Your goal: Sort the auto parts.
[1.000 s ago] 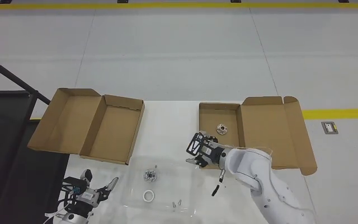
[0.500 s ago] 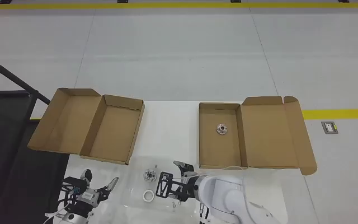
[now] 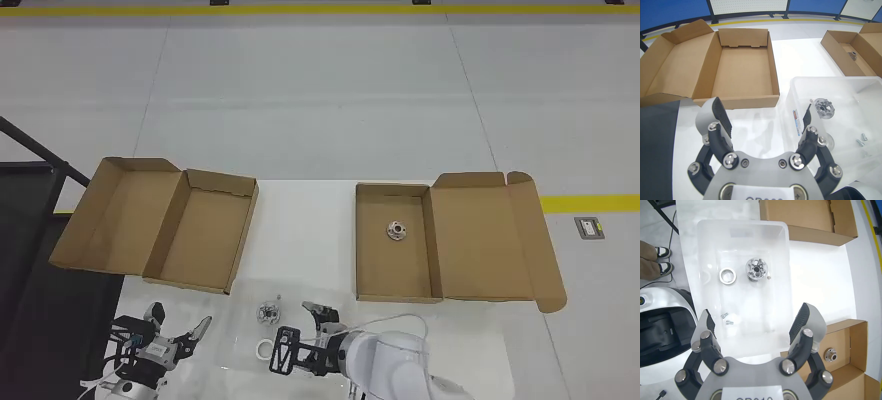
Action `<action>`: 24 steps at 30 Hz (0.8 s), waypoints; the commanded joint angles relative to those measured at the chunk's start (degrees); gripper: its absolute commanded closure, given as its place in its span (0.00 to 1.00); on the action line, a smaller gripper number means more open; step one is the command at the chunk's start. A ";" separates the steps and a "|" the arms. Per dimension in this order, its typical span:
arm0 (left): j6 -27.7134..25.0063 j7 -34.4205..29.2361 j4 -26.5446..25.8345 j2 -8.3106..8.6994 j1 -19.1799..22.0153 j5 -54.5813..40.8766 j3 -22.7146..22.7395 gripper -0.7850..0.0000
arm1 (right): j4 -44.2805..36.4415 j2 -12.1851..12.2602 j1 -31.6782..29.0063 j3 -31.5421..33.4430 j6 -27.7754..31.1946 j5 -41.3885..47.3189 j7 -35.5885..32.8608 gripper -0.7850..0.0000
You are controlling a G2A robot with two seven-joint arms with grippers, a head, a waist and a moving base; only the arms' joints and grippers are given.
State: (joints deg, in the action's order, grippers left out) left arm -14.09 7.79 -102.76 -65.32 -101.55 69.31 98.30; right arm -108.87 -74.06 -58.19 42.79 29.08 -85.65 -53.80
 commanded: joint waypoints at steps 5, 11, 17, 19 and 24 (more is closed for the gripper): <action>0.00 0.00 0.00 0.00 0.00 0.00 0.00 0.00 | 1.64 -2.15 1.57 -5.98 -7.47 -3.33 -10.29 0.00; 0.00 0.00 0.00 0.00 0.00 0.00 0.00 0.00 | 5.83 -4.52 4.72 -8.77 -11.49 -1.89 -15.62 0.05; 0.00 0.00 0.00 0.00 0.00 0.00 0.00 0.00 | 11.41 -6.55 8.19 -9.70 -11.29 2.77 -17.60 0.22; 0.00 0.00 0.00 0.00 0.00 0.00 0.00 0.00 | 13.58 -7.21 9.15 -9.93 -10.77 5.56 -19.38 0.24; 0.00 0.00 0.00 0.00 0.00 0.00 0.00 0.00 | 17.79 -8.92 11.44 -10.93 -10.76 11.51 -22.80 0.40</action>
State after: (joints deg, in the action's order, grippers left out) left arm -14.09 7.79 -102.76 -65.32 -101.55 69.31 98.30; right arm -92.07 -82.62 -47.26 32.04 18.46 -75.56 -75.81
